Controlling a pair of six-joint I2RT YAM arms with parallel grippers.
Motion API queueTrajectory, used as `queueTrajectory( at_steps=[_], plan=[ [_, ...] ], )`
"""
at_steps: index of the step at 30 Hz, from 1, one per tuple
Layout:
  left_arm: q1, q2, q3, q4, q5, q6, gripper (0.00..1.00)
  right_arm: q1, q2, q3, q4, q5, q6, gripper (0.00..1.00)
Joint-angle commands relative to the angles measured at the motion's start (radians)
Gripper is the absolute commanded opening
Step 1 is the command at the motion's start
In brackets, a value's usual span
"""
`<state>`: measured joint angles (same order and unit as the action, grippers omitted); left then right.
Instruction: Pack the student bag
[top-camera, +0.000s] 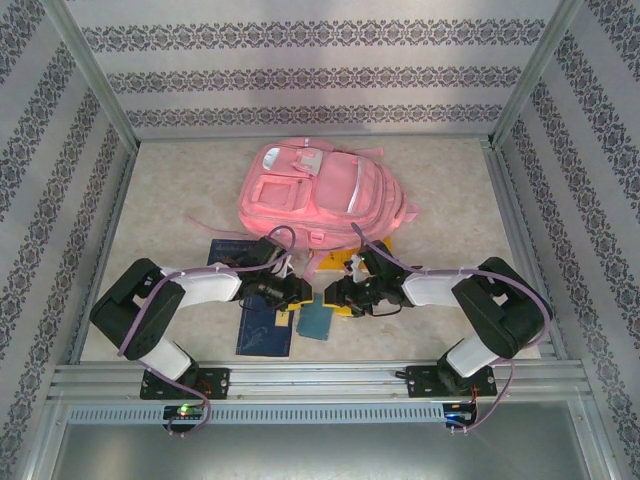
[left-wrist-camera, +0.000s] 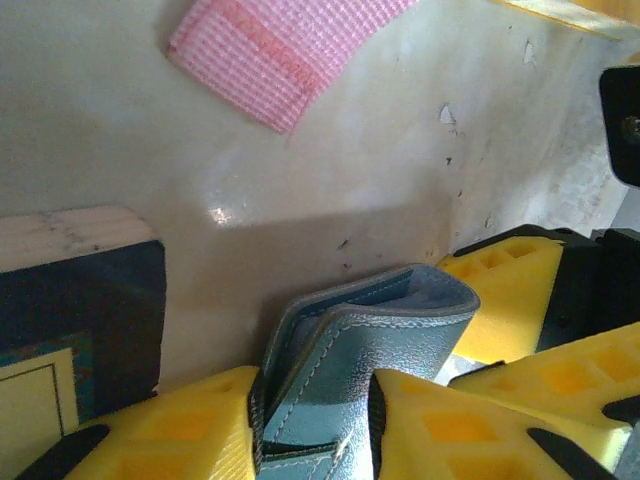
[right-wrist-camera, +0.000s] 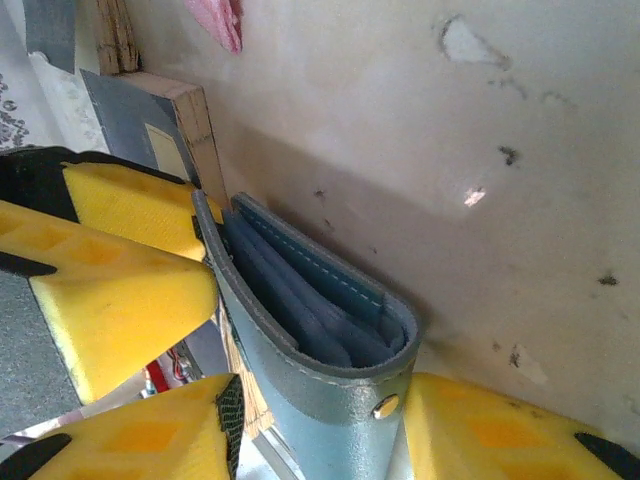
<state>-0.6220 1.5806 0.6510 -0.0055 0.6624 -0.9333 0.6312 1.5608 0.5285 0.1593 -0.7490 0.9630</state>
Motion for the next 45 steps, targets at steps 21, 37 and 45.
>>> queueTrajectory(
  at_steps=[21, 37, 45],
  plan=[
    [0.006, -0.097, -0.023, -0.077, 0.004, 0.019, 0.45, -0.064, -0.15, 0.0, -0.077, -0.002, -0.081, 0.04],
    [0.071, -0.138, 0.052, 0.174, 0.285, -0.092, 0.65, -0.194, -0.359, 0.063, -0.087, -0.236, -0.05, 0.02],
    [0.094, -0.137, 0.02, 0.388, 0.345, -0.216, 0.5, -0.246, -0.384, 0.077, -0.081, -0.208, -0.015, 0.02]
  ],
)
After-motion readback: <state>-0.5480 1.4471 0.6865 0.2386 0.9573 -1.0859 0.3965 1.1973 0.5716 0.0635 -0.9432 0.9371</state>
